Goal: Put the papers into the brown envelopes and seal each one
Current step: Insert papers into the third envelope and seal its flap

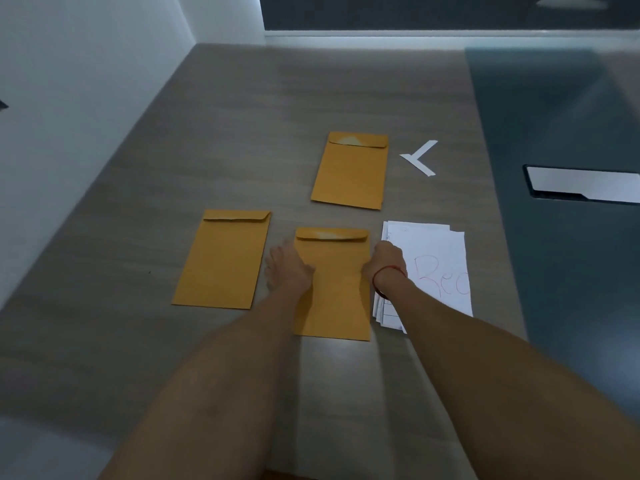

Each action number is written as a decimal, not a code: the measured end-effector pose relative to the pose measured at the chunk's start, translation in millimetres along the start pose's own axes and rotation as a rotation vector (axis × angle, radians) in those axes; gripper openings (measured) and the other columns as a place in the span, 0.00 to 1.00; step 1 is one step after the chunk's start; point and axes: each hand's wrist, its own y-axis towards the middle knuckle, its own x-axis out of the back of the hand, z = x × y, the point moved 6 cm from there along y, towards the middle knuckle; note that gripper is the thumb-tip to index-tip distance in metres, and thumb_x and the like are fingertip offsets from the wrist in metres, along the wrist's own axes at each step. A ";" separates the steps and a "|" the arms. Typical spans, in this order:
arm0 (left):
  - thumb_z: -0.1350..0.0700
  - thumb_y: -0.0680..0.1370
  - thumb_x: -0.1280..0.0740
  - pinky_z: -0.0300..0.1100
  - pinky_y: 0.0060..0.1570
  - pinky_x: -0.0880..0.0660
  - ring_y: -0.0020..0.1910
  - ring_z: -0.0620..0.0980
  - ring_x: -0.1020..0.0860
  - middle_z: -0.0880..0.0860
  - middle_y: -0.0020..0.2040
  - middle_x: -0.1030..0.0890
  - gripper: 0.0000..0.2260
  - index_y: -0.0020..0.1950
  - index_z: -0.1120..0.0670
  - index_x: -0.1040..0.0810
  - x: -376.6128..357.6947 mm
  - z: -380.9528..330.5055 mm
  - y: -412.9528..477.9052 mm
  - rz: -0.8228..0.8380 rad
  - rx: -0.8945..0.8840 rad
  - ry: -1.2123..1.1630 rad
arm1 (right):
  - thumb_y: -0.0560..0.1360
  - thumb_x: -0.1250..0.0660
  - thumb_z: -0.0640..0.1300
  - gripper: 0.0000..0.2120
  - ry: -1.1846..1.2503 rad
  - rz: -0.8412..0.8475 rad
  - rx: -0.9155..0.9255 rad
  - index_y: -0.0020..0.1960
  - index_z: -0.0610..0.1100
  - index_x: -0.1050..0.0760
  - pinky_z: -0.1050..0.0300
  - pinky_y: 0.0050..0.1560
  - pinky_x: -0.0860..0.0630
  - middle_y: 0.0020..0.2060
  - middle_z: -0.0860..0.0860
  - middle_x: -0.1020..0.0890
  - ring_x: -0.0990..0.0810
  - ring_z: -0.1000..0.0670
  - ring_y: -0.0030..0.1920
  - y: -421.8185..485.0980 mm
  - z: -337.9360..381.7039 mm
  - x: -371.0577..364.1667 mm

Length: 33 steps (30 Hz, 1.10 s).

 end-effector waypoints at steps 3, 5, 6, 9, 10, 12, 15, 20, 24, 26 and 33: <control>0.49 0.77 0.33 0.49 0.63 0.31 0.64 0.56 0.30 0.56 0.62 0.26 0.16 0.61 0.55 0.25 -3.9 -7.5 5.7 -0.049 -0.128 0.102 | 0.73 0.39 0.32 0.12 -0.111 0.018 0.134 0.55 0.37 0.23 0.53 0.53 0.24 0.53 0.42 0.21 0.21 0.42 0.54 4.7 9.1 -3.7; 0.49 0.78 0.33 0.48 0.60 0.28 0.61 0.55 0.27 0.55 0.59 0.23 0.12 0.55 0.55 0.19 -8.1 -13.5 9.1 -0.053 -0.222 0.111 | 0.74 0.40 0.33 0.12 -0.202 0.077 0.245 0.55 0.38 0.22 0.53 0.55 0.24 0.54 0.42 0.21 0.21 0.42 0.55 6.4 18.8 -9.0; 0.50 0.78 0.33 0.48 0.60 0.28 0.60 0.55 0.27 0.55 0.58 0.23 0.11 0.53 0.55 0.19 -10.4 -16.1 11.0 -0.056 -0.263 0.113 | 0.75 0.40 0.33 0.12 -0.245 0.105 0.282 0.54 0.38 0.22 0.52 0.56 0.24 0.54 0.42 0.21 0.21 0.42 0.55 8.4 23.0 -11.7; 0.51 0.77 0.33 0.47 0.64 0.30 0.63 0.54 0.28 0.53 0.61 0.26 0.13 0.59 0.55 0.23 -10.6 -23.6 18.0 -0.073 -0.372 0.094 | 0.75 0.40 0.34 0.11 -0.331 0.105 0.373 0.55 0.39 0.24 0.51 0.57 0.25 0.58 0.44 0.24 0.24 0.42 0.58 16.8 35.2 -15.5; 0.51 0.77 0.33 0.47 0.65 0.30 0.64 0.53 0.29 0.52 0.63 0.27 0.15 0.61 0.55 0.25 -8.8 -26.2 21.8 -0.079 -0.398 0.091 | 0.75 0.40 0.35 0.11 -0.348 0.079 0.396 0.56 0.39 0.25 0.50 0.58 0.27 0.60 0.44 0.26 0.26 0.42 0.60 19.6 38.6 -15.9; 0.51 0.77 0.32 0.47 0.66 0.31 0.67 0.53 0.31 0.52 0.67 0.30 0.19 0.66 0.54 0.29 -5.5 -31.4 30.6 -0.072 -0.424 0.098 | 0.76 0.39 0.36 0.14 -0.371 0.042 0.419 0.61 0.39 0.28 0.49 0.61 0.28 0.65 0.44 0.30 0.28 0.42 0.64 24.9 43.7 -14.4; 0.52 0.77 0.33 0.48 0.72 0.36 0.75 0.54 0.38 0.54 0.77 0.40 0.27 0.74 0.55 0.37 -5.8 -38.3 41.9 -0.001 -0.462 0.129 | 0.77 0.40 0.39 0.22 -0.413 0.072 0.409 0.70 0.39 0.36 0.49 0.71 0.35 0.76 0.45 0.41 0.36 0.43 0.73 38.7 45.5 -16.4; 0.49 0.78 0.38 0.50 0.75 0.41 0.80 0.52 0.51 0.54 0.81 0.55 0.36 0.80 0.57 0.53 -14.2 -46.7 60.1 0.143 -0.527 0.198 | 0.79 0.43 0.44 0.31 -0.519 0.128 0.357 0.78 0.41 0.52 0.48 0.75 0.48 0.78 0.48 0.52 0.48 0.47 0.78 60.5 48.1 -21.9; 0.46 0.78 0.39 0.51 0.73 0.39 0.79 0.52 0.48 0.53 0.80 0.51 0.34 0.79 0.56 0.49 -17.1 -50.8 68.7 0.224 -0.503 0.265 | 0.79 0.42 0.47 0.31 -0.588 0.128 0.348 0.77 0.41 0.51 0.48 0.73 0.43 0.77 0.49 0.49 0.42 0.46 0.75 68.8 49.1 -24.2; 0.46 0.77 0.38 0.52 0.72 0.38 0.78 0.53 0.46 0.52 0.80 0.49 0.33 0.78 0.55 0.46 -14.9 -52.6 71.6 0.252 -0.494 0.268 | 0.78 0.42 0.47 0.30 -0.620 0.106 0.353 0.76 0.42 0.48 0.48 0.72 0.43 0.76 0.49 0.45 0.38 0.47 0.73 69.0 49.8 -23.3; 0.49 0.77 0.34 0.53 0.74 0.38 0.78 0.52 0.44 0.51 0.80 0.47 0.33 0.78 0.55 0.45 -10.7 -52.9 61.1 0.338 -0.491 0.283 | 0.75 0.41 0.40 0.22 -0.600 0.180 0.307 0.69 0.42 0.34 0.49 0.71 0.41 0.70 0.49 0.34 0.29 0.46 0.67 58.3 50.4 -16.4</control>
